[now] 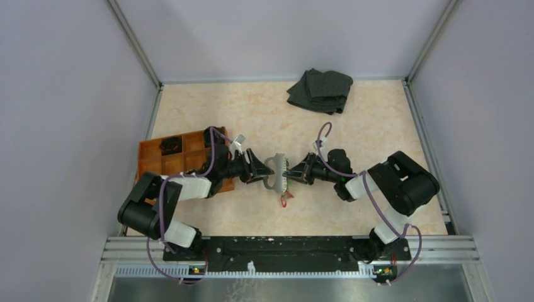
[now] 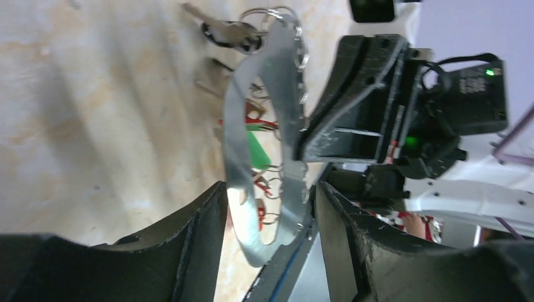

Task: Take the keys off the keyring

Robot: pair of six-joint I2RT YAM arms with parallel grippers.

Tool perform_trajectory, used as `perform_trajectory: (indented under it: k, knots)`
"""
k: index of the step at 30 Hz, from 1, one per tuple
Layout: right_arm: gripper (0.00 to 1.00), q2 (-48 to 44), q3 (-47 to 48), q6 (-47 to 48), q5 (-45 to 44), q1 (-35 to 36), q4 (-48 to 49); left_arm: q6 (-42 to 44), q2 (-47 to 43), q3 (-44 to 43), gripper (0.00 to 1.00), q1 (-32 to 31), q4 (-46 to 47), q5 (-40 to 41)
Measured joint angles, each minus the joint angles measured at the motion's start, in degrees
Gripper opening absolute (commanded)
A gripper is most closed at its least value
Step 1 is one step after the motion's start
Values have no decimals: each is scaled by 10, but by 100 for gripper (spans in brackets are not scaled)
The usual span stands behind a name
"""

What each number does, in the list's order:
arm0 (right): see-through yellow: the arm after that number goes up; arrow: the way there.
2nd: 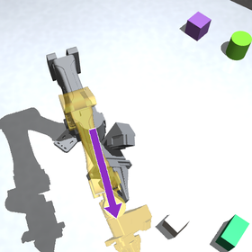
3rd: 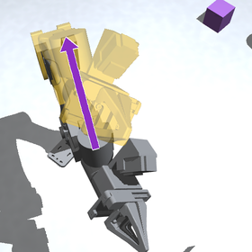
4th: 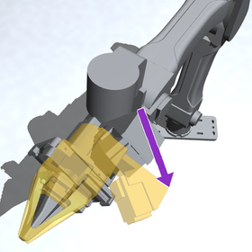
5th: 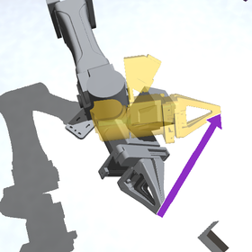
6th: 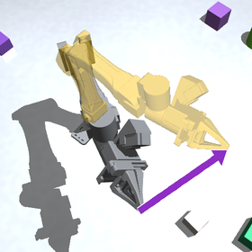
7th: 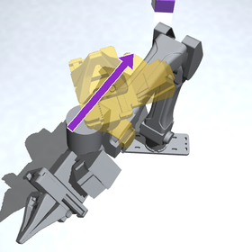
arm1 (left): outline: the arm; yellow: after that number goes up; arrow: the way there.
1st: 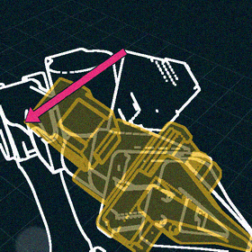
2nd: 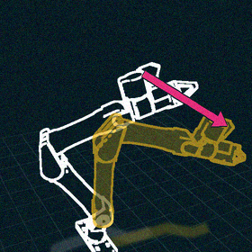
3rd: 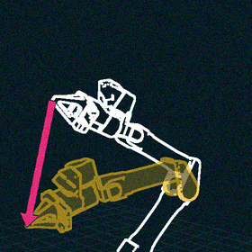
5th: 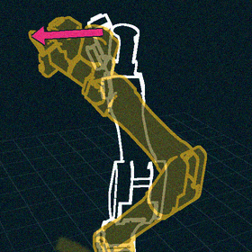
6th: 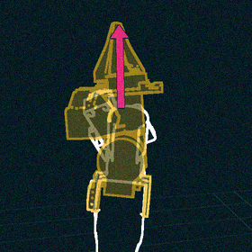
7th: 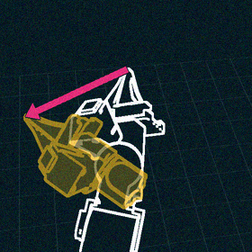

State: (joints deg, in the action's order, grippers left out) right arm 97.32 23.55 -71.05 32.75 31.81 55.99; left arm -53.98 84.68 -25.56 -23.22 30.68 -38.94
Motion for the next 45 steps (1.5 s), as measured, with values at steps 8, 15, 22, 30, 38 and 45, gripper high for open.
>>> perform_trajectory:
  k: [8,15,22,30,38,45]
  knots:
    - [0,-10,0,-18,11,-2,14,-93,1,15,50,4,105,-37]
    - [0,-44,0,-24,18,-1,8,-122,7,13,48,-10,144,-57]
    - [0,-78,2,-7,18,2,-41,-143,26,7,43,-24,167,-66]
    - [0,-125,17,27,15,8,-108,-155,34,-8,24,-33,171,-67]
    - [42,-157,25,60,4,9,-166,-163,33,-23,0,-40,163,-79]
    - [95,-308,37,173,-63,12,-295,-130,-18,-76,0,-36,29,-84]
